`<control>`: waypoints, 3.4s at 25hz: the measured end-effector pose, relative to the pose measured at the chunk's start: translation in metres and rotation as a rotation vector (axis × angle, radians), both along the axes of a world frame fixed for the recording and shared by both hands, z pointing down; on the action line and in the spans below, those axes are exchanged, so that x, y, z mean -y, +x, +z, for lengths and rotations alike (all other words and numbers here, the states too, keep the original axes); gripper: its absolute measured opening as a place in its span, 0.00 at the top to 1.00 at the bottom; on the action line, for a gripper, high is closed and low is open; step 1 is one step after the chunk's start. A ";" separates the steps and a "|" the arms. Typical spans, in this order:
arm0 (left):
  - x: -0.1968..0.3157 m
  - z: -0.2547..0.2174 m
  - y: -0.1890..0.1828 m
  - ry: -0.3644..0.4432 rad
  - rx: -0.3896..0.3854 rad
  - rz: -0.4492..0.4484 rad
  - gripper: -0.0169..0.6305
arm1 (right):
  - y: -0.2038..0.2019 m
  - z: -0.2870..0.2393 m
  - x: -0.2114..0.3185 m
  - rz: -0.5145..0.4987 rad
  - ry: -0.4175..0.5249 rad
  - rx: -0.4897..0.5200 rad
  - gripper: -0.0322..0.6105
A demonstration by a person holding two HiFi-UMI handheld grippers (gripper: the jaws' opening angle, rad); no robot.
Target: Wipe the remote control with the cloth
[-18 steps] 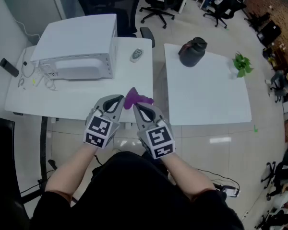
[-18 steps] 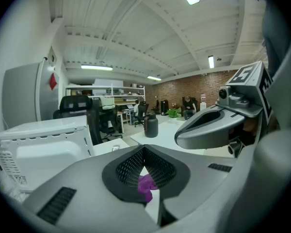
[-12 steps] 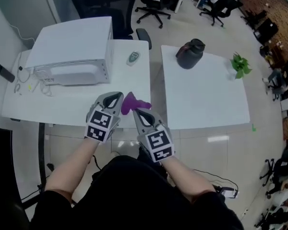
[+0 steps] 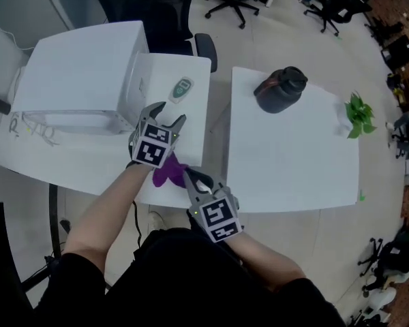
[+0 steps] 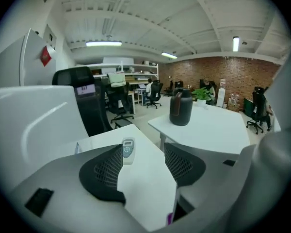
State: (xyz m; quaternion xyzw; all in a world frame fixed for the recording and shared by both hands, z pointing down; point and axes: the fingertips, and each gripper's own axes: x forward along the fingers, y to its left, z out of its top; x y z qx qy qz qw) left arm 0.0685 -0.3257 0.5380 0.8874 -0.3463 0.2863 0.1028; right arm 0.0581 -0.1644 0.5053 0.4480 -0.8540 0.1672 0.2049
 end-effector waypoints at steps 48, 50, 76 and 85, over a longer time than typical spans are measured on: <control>-0.110 -0.025 -0.093 -0.035 -0.024 -0.063 0.59 | -0.029 0.096 0.000 -0.192 -0.158 -0.216 0.53; -0.123 -0.027 -0.108 -0.020 -0.005 -0.063 0.59 | -0.035 0.119 0.001 -0.216 -0.197 -0.267 0.48; -0.192 -0.051 -0.199 0.353 0.254 0.134 0.59 | -0.111 -0.077 -0.031 -0.066 0.200 -0.145 0.75; -0.217 -0.108 -0.148 0.522 0.300 0.150 0.59 | -0.159 -0.090 -0.064 -0.322 0.158 -0.248 0.75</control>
